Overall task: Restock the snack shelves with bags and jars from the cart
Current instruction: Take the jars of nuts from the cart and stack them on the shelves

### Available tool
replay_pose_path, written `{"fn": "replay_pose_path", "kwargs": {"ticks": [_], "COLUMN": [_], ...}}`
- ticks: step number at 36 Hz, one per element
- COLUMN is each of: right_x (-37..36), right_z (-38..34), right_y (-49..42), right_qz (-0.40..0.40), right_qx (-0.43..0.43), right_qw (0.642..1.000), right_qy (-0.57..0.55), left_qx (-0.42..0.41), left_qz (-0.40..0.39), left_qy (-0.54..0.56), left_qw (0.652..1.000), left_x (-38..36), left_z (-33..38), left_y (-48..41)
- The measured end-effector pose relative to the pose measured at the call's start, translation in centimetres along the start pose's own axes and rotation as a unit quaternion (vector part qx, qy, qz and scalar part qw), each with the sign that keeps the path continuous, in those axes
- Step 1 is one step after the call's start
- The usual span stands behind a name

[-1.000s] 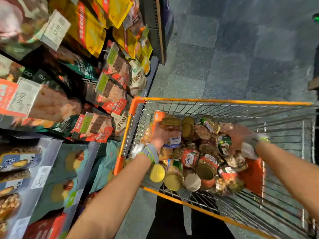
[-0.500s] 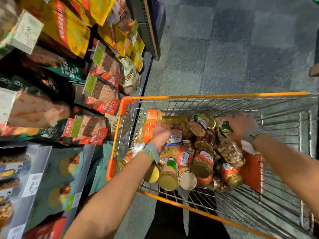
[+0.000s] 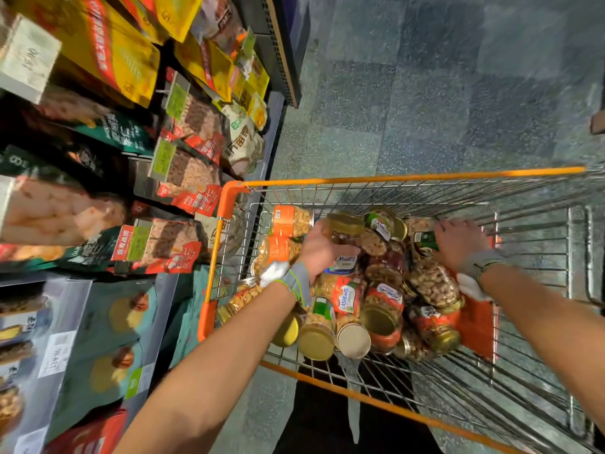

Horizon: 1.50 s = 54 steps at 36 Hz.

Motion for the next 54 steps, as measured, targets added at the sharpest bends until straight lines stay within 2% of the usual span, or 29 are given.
{"fn": "replay_pose_path", "kwargs": {"ticks": [2, 4, 6, 9, 12, 18, 24, 28, 31, 34, 38, 43, 45, 47, 49, 51, 54], "right_x": [0.1, 0.6, 1.0, 0.8, 0.5, 3.9, 9.2, 8.7, 5.7, 0.5, 1.4, 0.3, 0.9, 1.7, 2.1, 2.1, 1.9], "right_z": [-1.1, -2.5, -4.2, -7.1, -9.6, -13.7, -15.6, -16.0, -14.1, -11.4, -8.9, -7.3, -7.6, -8.2, -9.0, -9.0, -9.3], "right_y": [0.0, 0.1, 0.5, 1.4, 1.8, 0.4, -0.6, -0.5, -1.0, -1.8, 0.1, -0.4, -0.8, -1.7, -2.9, -4.6, -6.5], "right_qz": [0.032, 0.045, 0.026, -0.052, -0.108, -0.086, -0.044, -0.026, -0.025, -0.045, -0.023, -0.050, -0.010, 0.055, 0.080, 0.058, 0.011], "right_qx": [0.009, -0.001, -0.009, -0.021, -0.009, 0.014, 0.057, 0.049, 0.029, -0.008, -0.100, -0.165, -0.146, -0.074, 0.006, 0.054, 0.052], "right_qw": [0.999, 0.998, 0.994, 0.971, 0.964, 0.937, 0.952, 0.963, 0.963, 0.966, 0.955, 0.952, 0.966, 0.980, 0.988, 0.991, 0.989], "right_qy": [0.001, -0.043, -0.108, -0.231, -0.245, -0.338, -0.297, -0.265, -0.267, -0.256, -0.277, -0.253, -0.212, -0.176, -0.129, -0.110, -0.135], "left_qx": [0.007, 0.013, 0.019, 0.028, 0.042, 0.042, 0.013, 0.006, 0.016, 0.019, 0.022, 0.028, 0.038, 0.056, 0.064, 0.061, 0.049], "left_qz": [0.010, 0.024, 0.032, 0.033, 0.035, 0.001, -0.020, -0.009, -0.001, 0.029, 0.017, -0.019, -0.020, -0.017, -0.009, -0.008, -0.018], "left_qy": [-0.001, -0.008, -0.013, -0.028, -0.022, 0.029, 0.067, 0.106, 0.120, 0.106, 0.100, 0.106, 0.104, 0.094, 0.091, 0.096, 0.110], "left_qw": [1.000, 1.000, 0.999, 0.999, 0.998, 0.999, 0.997, 0.994, 0.993, 0.994, 0.995, 0.994, 0.994, 0.994, 0.994, 0.993, 0.993], "left_x": [0.9, 1.8, 2.6, 3.6, 4.8, 7.1, 10.0, 12.2, 13.1, 13.5, 11.6, 8.4, 7.3, 6.2, 5.5, 4.4, 3.9], "left_z": [-0.4, -1.0, -1.7, -2.4, -2.5, -1.8, -1.3, -1.8, -2.7, -4.0, -4.2, -3.4, -3.3, -3.1, -3.2, -3.0, -2.7], "left_y": [0.1, 0.1, -0.1, 0.0, 0.5, 2.0, 3.8, 4.7, 4.7, 4.0, 4.3, 4.8, 4.5, 4.1, 3.6, 2.9, 2.8]}}
Point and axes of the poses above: each hand's wrist, its own y-axis away from the middle knuckle, its own x-axis out of the back of the hand, z = x × y, the point moved 5 cm from there along -y, towards the middle knuckle, and after that the axes turned 15 degrees about z, right-handed, at the moved point
